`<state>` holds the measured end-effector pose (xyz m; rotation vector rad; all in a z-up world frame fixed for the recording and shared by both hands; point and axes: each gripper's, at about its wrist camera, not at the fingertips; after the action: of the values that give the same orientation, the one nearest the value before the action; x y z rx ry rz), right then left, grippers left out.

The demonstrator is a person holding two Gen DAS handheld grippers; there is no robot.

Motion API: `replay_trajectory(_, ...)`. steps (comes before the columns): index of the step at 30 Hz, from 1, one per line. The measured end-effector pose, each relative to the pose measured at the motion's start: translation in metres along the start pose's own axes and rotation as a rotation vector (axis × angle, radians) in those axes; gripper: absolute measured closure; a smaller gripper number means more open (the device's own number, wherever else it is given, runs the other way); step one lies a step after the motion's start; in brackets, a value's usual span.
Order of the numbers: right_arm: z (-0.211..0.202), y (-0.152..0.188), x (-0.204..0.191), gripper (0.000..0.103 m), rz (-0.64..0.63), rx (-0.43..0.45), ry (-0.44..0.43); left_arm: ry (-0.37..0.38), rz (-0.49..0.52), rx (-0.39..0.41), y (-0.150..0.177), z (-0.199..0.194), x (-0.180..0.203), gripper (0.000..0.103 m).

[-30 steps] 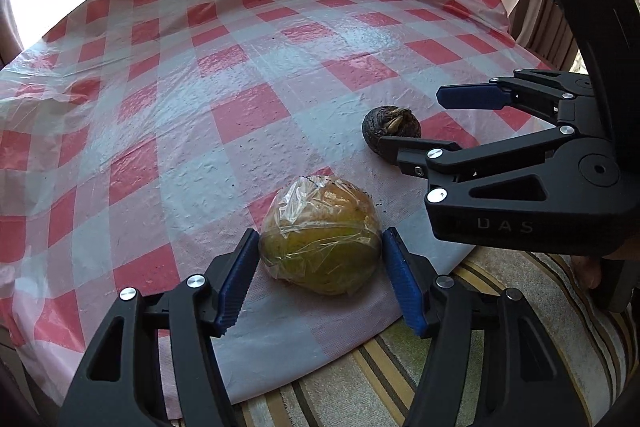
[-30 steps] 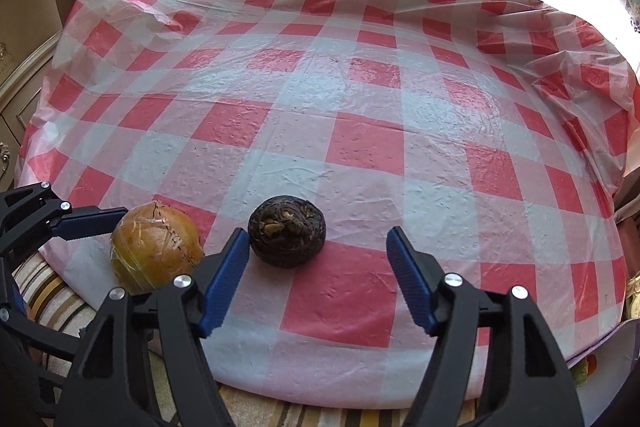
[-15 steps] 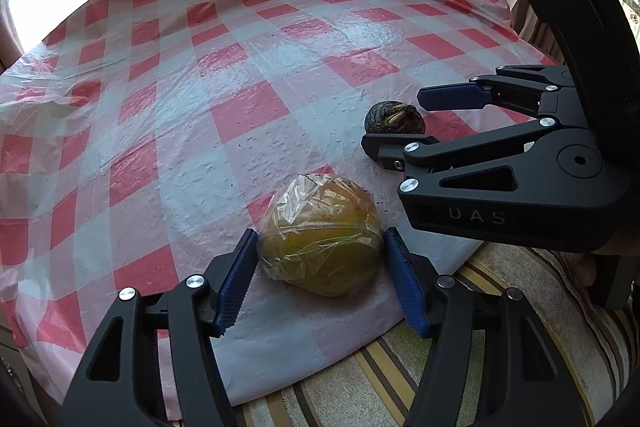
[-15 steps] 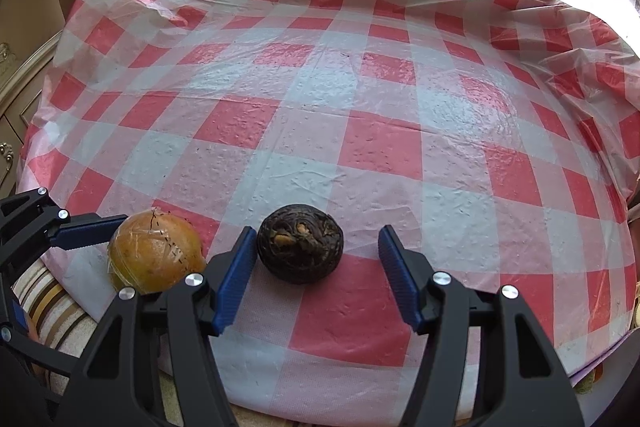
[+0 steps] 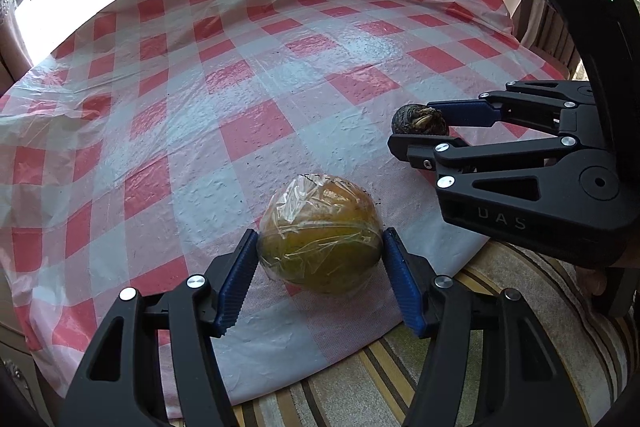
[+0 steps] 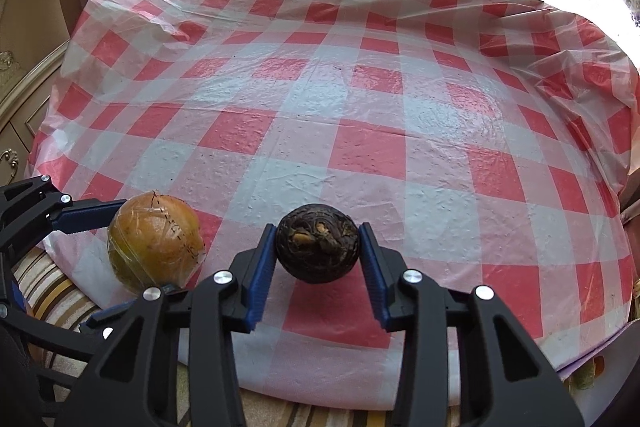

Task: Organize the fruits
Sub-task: 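Carry the wrapped yellow fruit and dark fruit over the white box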

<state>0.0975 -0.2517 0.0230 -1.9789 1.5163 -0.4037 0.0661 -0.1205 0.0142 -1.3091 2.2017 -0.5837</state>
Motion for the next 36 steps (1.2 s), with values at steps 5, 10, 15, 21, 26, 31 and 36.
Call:
replay_trajectory(5, -0.019, 0.006, 0.011, 0.062, 0.03, 0.03, 0.008, -0.003, 0.013, 0.018, -0.007, -0.008, 0.004, 0.043)
replay_trajectory(10, -0.041, 0.015, 0.026, 0.062, 0.074, 0.059, 0.016, 0.003, 0.043, 0.034, -0.013, -0.016, 0.016, 0.043)
replay_trajectory(15, -0.064, 0.028, 0.045, 0.062, 0.112, 0.08, 0.035, 0.014, 0.073, 0.047, -0.021, -0.022, 0.03, 0.043)
replay_trajectory(21, -0.095, 0.051, 0.076, 0.062, 0.159, 0.097, 0.082, 0.035, 0.125, 0.067, -0.031, -0.028, 0.055, 0.043)
replay_trajectory(26, -0.121, 0.073, 0.106, 0.062, 0.198, 0.102, 0.141, 0.066, 0.184, 0.087, -0.039, -0.035, 0.084, 0.043)
replay_trajectory(31, -0.145, 0.096, 0.142, 0.062, 0.258, 0.104, 0.207, 0.1, 0.241, 0.106, -0.047, -0.042, 0.116, 0.043)
replay_trajectory(36, -0.167, 0.121, 0.177, 0.062, 0.316, 0.102, 0.273, 0.132, 0.303, 0.122, -0.055, -0.047, 0.149, 0.043)
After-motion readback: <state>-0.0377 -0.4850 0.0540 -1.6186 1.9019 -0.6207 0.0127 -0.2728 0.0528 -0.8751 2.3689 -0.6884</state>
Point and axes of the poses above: each gripper's, at about its wrist camera, not at the fingertips, and z roughly the way its jaws point, x to its right, y to its underside, and after that the axes turned 8 degrees about -y, right-handed
